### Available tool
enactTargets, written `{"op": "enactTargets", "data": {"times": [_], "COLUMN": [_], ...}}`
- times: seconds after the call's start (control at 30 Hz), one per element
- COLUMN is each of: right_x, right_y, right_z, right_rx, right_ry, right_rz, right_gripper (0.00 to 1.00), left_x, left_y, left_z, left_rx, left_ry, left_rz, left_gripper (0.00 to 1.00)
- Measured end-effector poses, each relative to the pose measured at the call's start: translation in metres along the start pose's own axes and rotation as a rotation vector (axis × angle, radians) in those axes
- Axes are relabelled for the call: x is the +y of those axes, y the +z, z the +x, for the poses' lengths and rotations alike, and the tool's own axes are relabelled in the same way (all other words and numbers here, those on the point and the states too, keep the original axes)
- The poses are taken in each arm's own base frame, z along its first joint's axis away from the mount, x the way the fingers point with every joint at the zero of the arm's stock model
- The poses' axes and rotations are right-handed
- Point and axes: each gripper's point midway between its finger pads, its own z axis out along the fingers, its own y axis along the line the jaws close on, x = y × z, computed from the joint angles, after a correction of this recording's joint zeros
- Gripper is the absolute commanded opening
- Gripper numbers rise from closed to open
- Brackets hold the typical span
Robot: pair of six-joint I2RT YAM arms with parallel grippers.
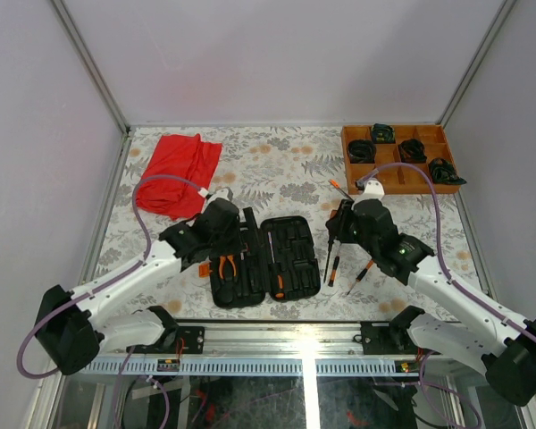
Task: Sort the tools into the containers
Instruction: Place the screwdriver in the storage box.
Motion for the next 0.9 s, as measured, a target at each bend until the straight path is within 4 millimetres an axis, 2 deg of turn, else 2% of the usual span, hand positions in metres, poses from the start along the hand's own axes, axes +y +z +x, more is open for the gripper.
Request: {"op": "enactTargets", "data": {"times": [0.2,0.43,0.53,0.73,0.9], "right_x": [-0.010,-0.013,-0.014,-0.007,0.005], "right_y": [0.000,0.002,0.003,0.009,0.017], "right_z": [0.002,0.008,0.016,0.026,0.036], "right_rx": [0.000,0.013,0.036,0.099,0.173], "right_ry": [0.004,-0.027,-0.039,-0.062,-0.068], "right_rz": [0.049,0.050,0.041,0.006,-0.035], "right_gripper": [0.04,0.06,0.06,0.02,0.00], "left_x": [0.004,0.009,0.008,0.004,0.005], "left_y": [0.004,0.002,-0.005,-0.026,-0.029], "left_z": [-0.010,-0.012,-0.017,-0.030,-0.030], "left_rx": [0.007,0.002,-0.027,-0.120,-0.131], "left_ry": [-0.008,0.054,0.063,0.066,0.085], "left_rz": [-0.097,-0.120,-0.101,-0.042,-0.033], "left_gripper": [1.00,1.00,1.00,1.00,1.00]}}
